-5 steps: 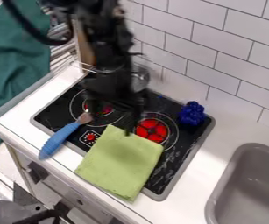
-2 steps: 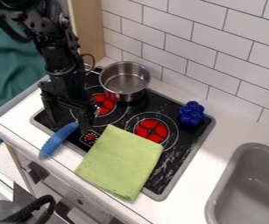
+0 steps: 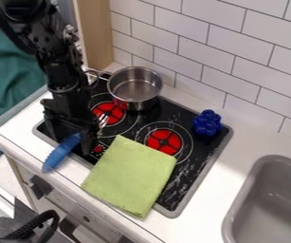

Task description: Pick up the blue fork and put it on top of the towel

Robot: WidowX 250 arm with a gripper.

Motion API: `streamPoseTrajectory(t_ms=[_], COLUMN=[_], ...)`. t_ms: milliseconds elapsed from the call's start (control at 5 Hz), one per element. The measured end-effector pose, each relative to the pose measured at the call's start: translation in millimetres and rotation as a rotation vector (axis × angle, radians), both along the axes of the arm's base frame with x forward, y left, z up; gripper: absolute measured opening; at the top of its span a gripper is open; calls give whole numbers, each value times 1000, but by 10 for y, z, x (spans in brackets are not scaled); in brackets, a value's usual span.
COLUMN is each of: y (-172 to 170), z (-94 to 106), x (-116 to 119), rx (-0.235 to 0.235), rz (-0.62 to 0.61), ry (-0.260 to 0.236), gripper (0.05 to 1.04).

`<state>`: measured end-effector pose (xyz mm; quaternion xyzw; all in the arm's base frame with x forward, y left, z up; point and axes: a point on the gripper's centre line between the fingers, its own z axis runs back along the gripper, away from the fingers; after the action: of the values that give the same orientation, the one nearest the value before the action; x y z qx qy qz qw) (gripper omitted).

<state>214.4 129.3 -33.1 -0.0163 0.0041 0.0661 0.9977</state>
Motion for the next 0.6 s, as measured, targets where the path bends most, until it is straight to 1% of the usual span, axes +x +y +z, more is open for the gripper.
streamPoseTrajectory(t_ms=[200, 400, 600], y=[20, 47, 58], z=[-93, -118, -124], x=[-8, 19, 38], rx=[6, 23, 38], rz=[-28, -65, -102], ry=[18, -4, -19], gripper=[1007, 955, 669])
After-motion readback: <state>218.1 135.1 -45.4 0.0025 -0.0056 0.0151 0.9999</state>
